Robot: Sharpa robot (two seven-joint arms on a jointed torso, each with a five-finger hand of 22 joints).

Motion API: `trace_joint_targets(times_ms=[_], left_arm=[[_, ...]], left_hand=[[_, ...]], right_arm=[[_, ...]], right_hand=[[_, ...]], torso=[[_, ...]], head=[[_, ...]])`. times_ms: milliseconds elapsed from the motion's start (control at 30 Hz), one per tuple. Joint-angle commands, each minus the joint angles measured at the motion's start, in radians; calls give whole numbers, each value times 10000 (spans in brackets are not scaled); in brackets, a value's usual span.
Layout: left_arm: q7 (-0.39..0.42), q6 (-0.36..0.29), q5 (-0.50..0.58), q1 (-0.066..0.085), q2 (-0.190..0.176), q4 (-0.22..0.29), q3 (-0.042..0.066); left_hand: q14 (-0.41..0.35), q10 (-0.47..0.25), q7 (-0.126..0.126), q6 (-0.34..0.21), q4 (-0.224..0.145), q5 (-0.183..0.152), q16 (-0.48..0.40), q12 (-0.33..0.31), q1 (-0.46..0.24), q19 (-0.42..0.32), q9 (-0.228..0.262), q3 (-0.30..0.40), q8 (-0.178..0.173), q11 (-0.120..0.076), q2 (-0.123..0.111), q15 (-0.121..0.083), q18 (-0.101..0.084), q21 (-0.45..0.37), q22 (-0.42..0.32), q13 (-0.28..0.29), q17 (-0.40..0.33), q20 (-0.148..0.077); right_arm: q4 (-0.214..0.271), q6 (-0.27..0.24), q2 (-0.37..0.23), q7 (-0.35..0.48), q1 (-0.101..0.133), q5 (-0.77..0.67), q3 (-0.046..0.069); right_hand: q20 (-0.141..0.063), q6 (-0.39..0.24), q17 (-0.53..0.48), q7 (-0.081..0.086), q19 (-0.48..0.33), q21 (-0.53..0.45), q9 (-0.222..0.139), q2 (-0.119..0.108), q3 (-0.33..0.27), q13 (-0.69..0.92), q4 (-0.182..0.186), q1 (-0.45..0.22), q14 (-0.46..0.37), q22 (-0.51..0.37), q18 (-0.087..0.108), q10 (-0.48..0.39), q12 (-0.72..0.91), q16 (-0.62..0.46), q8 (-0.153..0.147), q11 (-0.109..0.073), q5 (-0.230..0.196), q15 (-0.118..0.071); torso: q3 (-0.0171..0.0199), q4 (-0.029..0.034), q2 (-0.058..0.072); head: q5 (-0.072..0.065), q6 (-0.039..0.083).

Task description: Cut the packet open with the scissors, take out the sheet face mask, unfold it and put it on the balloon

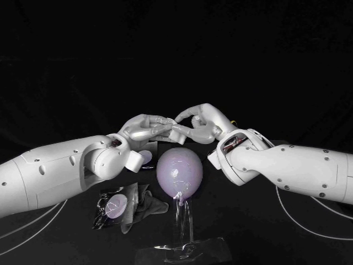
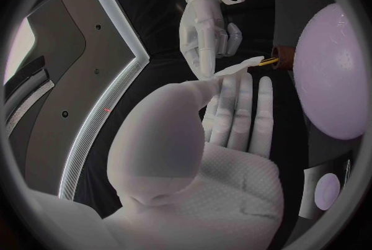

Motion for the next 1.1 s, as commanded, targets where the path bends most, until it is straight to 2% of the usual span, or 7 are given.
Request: trace_joint_targets(times_ms=[33, 400, 567, 733, 800, 833, 1100], left_arm=[[84, 3, -39, 8, 24, 25, 15], [82, 26, -40, 8, 32, 36, 15], [74, 33, -40, 8, 31, 42, 15], [60, 60, -41, 8, 36, 57, 15], [55, 73, -41, 8, 39, 67, 15], [52, 79, -42, 8, 40, 72, 15], [30, 65, -45, 8, 37, 77, 15]], left_hand=[[68, 74, 66, 25, -29, 34, 40, -62, -100, 6, 2272, 52, 29, 30, 13, 24, 191, 50, 15, 14, 13, -60], [68, 75, 68, 27, -48, 34, 39, -63, -123, 11, 2287, 67, 24, 31, 14, 25, 192, 73, 27, 14, 18, -66], [67, 76, 69, 27, -59, 34, 38, -63, -136, 14, 2297, 77, 20, 32, 16, 25, 192, 87, 35, 14, 20, -69], [67, 76, 70, 27, -67, 34, 37, -63, -145, 16, 2303, 82, 18, 32, 16, 25, 192, 96, 40, 14, 22, -72], [67, 76, 70, 27, -67, 34, 37, -63, -145, 16, 2303, 82, 18, 32, 16, 25, 192, 96, 40, 14, 22, -72], [67, 76, 70, 27, -67, 34, 37, -63, -145, 16, 2303, 82, 18, 32, 16, 25, 192, 96, 40, 14, 22, -72], [65, 76, 69, 28, -94, 34, 36, -64, -159, 18, 2318, 95, 13, 31, 13, 25, 192, 116, 52, 14, 26, -78]], right_arm=[[-9, 296, 24, -50, -8, -147, 5], [-35, 386, 50, -38, -21, -133, 5], [-48, 331, 54, -6, -23, -56, 5], [-63, 275, 74, 54, -24, 15, 5], [-68, 234, 85, 93, -24, 52, 5], [-71, 208, 88, 113, -24, 76, 5], [-81, 128, 80, 192, -24, 204, 5]], right_hand=[[40, 204, 2634, -54, 12, 80, -2, 146, -28, 1753, -58, 81, 1045, 1728, -60, 155, 71, 43, 124, 14, -55, 9], [-46, 478, 2634, -202, 47, 211, -20, 495, 175, 1817, -181, 399, 1045, 1754, -76, 229, 175, 43, 273, -120, -74, -104], [-130, 702, 2634, -343, 113, 396, 2, 795, 518, 1887, -430, 769, 1045, 1796, -106, 312, 281, 43, 431, -244, -95, -208], [-196, 829, 2634, -443, 168, 545, 46, 901, 761, 1992, -684, 1040, 1045, 1830, -132, 428, 432, 43, 559, -336, -103, -288], [-243, 938, 2634, -517, 225, 694, 102, 975, 962, 2184, -923, 1288, 1045, 1866, -158, 621, 700, 43, 676, -409, -108, -346], [-302, 983, 2634, -535, 269, 810, 173, 990, 1137, 2328, -1117, 1391, 1045, 1893, -179, 766, 901, 43, 797, -425, -114, -392], [-371, 984, 2634, -562, 340, 1005, 356, 929, 1612, 2519, -1419, 1207, 1045, 1935, -218, 948, 1164, 43, 1107, -466, -111, -431]], torso=[[4, -8, -8], [4, -6, 1], [3, -6, -1], [5, -5, -1], [3, -5, 0], [4, -3, 0], [4, -7, -2]], head=[[10, -12], [17, -34], [13, -38], [3, -67], [2, -73], [-1, -74], [-4, -90]])
